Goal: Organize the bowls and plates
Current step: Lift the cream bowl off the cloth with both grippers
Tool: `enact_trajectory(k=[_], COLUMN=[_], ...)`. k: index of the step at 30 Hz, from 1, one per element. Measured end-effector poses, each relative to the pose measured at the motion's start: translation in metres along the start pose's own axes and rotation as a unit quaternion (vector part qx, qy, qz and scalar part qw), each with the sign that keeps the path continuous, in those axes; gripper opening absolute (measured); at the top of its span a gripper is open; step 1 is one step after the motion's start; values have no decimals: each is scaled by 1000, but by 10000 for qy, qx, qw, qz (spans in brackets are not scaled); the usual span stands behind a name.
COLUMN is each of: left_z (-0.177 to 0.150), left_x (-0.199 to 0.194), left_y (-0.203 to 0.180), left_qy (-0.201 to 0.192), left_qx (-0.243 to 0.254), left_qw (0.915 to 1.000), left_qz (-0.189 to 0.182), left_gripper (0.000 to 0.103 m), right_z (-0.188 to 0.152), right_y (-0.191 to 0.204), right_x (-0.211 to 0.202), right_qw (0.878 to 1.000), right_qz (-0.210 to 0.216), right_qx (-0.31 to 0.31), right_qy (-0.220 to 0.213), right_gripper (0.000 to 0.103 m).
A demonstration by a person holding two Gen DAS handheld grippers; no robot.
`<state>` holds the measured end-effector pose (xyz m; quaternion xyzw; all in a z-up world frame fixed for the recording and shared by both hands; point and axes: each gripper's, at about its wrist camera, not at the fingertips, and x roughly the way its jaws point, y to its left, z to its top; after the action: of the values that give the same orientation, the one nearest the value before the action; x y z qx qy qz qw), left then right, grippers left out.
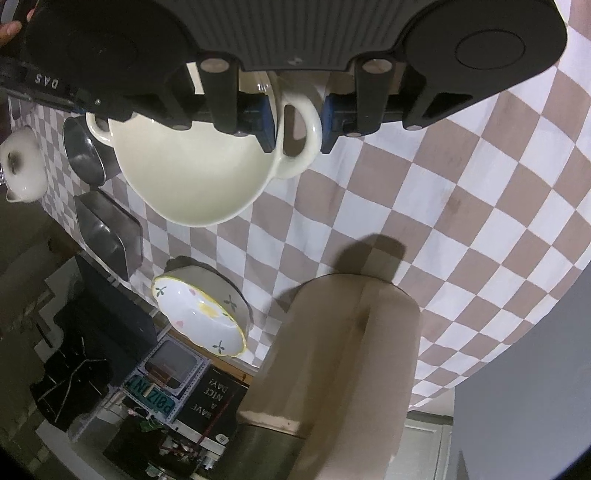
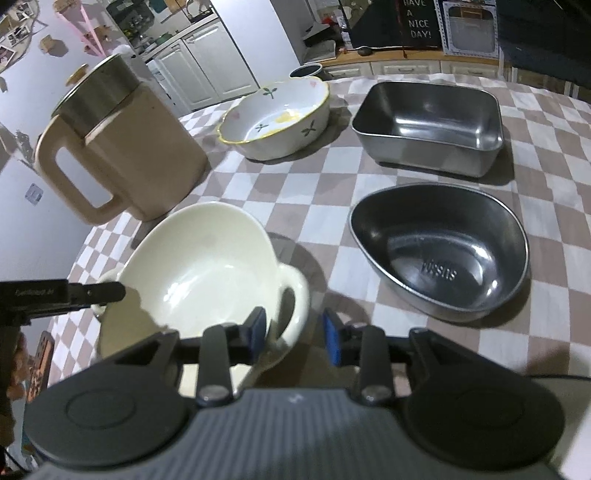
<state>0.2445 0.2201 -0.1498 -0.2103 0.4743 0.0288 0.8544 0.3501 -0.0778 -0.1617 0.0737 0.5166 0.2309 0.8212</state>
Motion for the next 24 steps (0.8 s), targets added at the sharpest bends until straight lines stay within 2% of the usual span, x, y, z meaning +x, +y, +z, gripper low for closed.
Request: enact_trajectory(k=[6, 10, 14, 17, 19, 24], left_z=[1, 2, 2, 2, 2, 0], left_x=[11, 15, 17, 18, 19, 20], left_y=[0, -2, -3, -3, -1, -4], left_qy=[119, 145, 150, 128, 127, 106], left_qx=[106, 143, 192, 266, 248, 320], left_qw=[9998, 9998, 9997, 9995, 9995, 9994], left_qz=[-69, -63, -52, -86, -145, -53], left_gripper=[31, 32, 32, 32, 32, 34], right_z=[5, 6, 6, 6, 7, 7], right_y=[3, 1, -2, 0, 2, 9], right_x=[14, 20, 22, 23, 24, 26], right_qw=[9999, 9998, 9997, 9998, 9999, 9999], right_qz=[-122, -145, -124, -102, -69, -80], right_qx=[22, 114, 177, 106, 82, -33], right_qy=[85, 122, 131, 119, 130, 136], right_gripper=[39, 45, 47, 42, 35, 30])
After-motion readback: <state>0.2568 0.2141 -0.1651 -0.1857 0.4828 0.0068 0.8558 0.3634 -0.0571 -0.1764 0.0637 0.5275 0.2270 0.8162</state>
